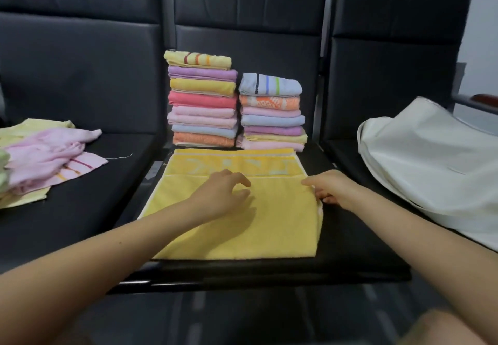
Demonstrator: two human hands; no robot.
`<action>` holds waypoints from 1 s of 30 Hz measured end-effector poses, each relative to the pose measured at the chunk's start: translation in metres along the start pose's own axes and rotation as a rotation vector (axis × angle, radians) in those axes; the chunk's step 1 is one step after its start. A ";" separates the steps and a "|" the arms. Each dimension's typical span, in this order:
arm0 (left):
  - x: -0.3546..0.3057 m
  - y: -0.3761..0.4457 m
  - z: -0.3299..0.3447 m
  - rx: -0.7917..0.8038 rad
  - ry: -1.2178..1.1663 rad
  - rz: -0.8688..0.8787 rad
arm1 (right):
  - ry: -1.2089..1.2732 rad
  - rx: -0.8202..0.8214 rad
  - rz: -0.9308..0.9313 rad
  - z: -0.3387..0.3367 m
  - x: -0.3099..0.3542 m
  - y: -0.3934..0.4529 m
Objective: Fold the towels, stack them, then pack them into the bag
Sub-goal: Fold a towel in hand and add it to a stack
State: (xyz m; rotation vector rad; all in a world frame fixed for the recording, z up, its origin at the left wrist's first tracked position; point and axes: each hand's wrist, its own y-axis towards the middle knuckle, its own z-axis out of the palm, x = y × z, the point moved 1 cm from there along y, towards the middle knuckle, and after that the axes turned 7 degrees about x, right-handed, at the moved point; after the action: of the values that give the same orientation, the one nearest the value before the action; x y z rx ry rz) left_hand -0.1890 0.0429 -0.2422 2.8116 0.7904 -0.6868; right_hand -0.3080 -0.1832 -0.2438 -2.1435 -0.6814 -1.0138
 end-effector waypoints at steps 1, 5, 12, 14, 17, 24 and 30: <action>-0.008 -0.006 0.004 0.023 0.011 0.026 | 0.053 0.036 -0.019 -0.001 -0.002 -0.006; -0.024 -0.027 0.028 0.137 0.133 0.103 | 0.166 0.278 -0.036 -0.003 -0.013 -0.029; -0.022 -0.049 0.061 0.101 0.428 0.182 | 0.032 0.584 -0.206 0.000 -0.022 -0.063; -0.021 -0.048 0.063 0.079 0.438 0.185 | 0.048 0.524 -0.309 0.000 -0.023 -0.068; -0.020 -0.048 0.064 0.063 0.447 0.195 | 0.137 0.435 -0.371 -0.005 -0.024 -0.074; -0.019 -0.048 0.065 0.061 0.436 0.188 | -0.174 0.291 -0.298 -0.019 -0.037 -0.093; -0.020 -0.050 0.068 0.112 0.456 0.170 | -0.631 0.076 -0.114 -0.014 -0.052 -0.104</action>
State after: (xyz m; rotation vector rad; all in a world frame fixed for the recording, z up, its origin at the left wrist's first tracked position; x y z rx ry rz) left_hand -0.2567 0.0592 -0.2936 3.1364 0.5712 -0.0599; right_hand -0.4144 -0.1356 -0.2435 -2.3809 -1.1214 -0.3340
